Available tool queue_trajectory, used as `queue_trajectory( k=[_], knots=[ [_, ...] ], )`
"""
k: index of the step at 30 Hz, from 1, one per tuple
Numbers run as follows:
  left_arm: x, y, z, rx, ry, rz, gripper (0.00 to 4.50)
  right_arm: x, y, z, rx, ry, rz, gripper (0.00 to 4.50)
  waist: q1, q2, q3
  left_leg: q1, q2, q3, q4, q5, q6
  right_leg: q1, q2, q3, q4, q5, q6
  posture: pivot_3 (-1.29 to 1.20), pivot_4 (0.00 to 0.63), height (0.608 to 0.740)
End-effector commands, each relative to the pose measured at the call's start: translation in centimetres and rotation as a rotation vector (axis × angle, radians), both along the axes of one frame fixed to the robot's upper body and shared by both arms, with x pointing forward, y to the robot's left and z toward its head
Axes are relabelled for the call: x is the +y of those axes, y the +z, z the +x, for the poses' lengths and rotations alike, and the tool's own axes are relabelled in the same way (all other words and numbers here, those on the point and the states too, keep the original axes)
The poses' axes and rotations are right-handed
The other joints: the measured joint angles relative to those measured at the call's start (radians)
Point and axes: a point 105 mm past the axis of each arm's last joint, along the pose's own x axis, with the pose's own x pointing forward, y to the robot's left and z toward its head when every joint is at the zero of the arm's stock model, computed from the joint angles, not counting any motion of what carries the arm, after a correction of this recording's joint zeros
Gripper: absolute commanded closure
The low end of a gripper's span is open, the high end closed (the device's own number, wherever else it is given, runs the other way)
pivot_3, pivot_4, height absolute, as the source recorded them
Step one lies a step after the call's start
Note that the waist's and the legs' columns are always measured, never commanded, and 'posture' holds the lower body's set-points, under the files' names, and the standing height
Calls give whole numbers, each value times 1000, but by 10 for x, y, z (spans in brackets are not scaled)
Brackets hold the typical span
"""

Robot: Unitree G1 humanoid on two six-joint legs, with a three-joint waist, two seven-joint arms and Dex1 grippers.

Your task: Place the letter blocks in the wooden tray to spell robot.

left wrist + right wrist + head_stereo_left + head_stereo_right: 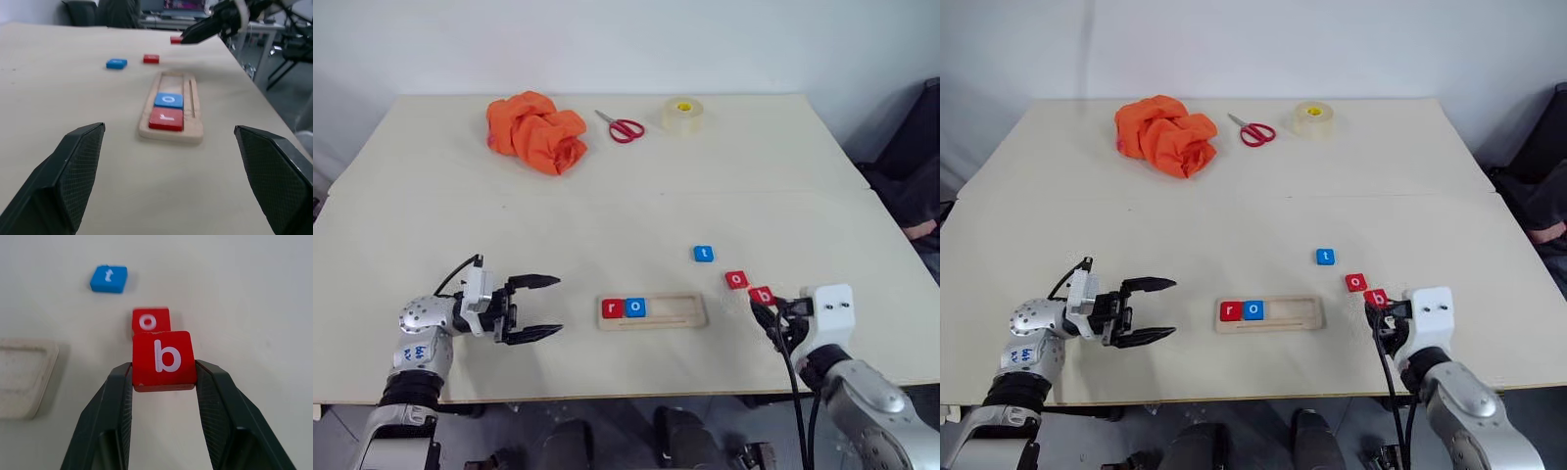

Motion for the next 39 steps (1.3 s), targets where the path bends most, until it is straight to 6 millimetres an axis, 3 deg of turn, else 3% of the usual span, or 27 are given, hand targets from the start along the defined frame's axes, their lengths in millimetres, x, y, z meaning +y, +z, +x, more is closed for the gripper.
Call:
queue_trajectory(
  k=[1,8,9,15,17,23,28,34,39],
  knots=[
    [7,-6,-19,25,-116,69,0,0,6,-1,-31,-26,26,3046,1,0,0,0,0,0,0,0,0,0,0,0,0,-1,-1,0,150,740],
    [10,-6,-25,41,-132,84,0,11,1,-1,-13,16,60,3046,5,0,0,-1,1,0,-1,-1,-1,0,0,-1,-1,-1,-2,0,150,740],
    [10,-6,-25,43,-134,82,0,11,1,-1,-13,16,60,2327,4,0,0,-1,1,0,-1,-1,-1,0,0,-1,-1,-1,-2,0,150,740],
    [10,-7,-29,48,-138,78,0,8,7,-6,-23,91,-12,373,4,0,0,-1,1,0,-1,-1,-1,0,0,-1,-2,-1,-1,0,150,740],
    [10,-6,-29,47,-140,77,0,7,11,-7,-29,140,-55,62,4,0,0,-1,1,0,-1,-1,-1,0,0,-1,-2,-1,-2,0,150,740],
    [5,-5,-26,27,-141,62,0,7,25,-5,-16,500,-320,62,4,1,1,-1,0,1,0,-1,-1,0,0,-1,-4,-1,-2,0,150,740],
    [1,-7,-25,20,-139,56,0,-9,30,13,25,630,-404,62,5,-1,1,-1,0,1,0,-1,-1,1,1,0,-5,-1,-1,0,150,740],
    [-4,-12,-29,10,-131,47,0,-21,21,36,141,740,-445,62,4,-1,2,-1,0,2,0,-3,1,0,1,0,-5,2,5,0,150,740],
    [-6,-14,-34,5,-111,34,0,-20,12,46,173,803,-449,62,5,-1,2,-1,0,1,0,-3,1,0,1,0,-5,3,7,0,150,740]
  ],
)
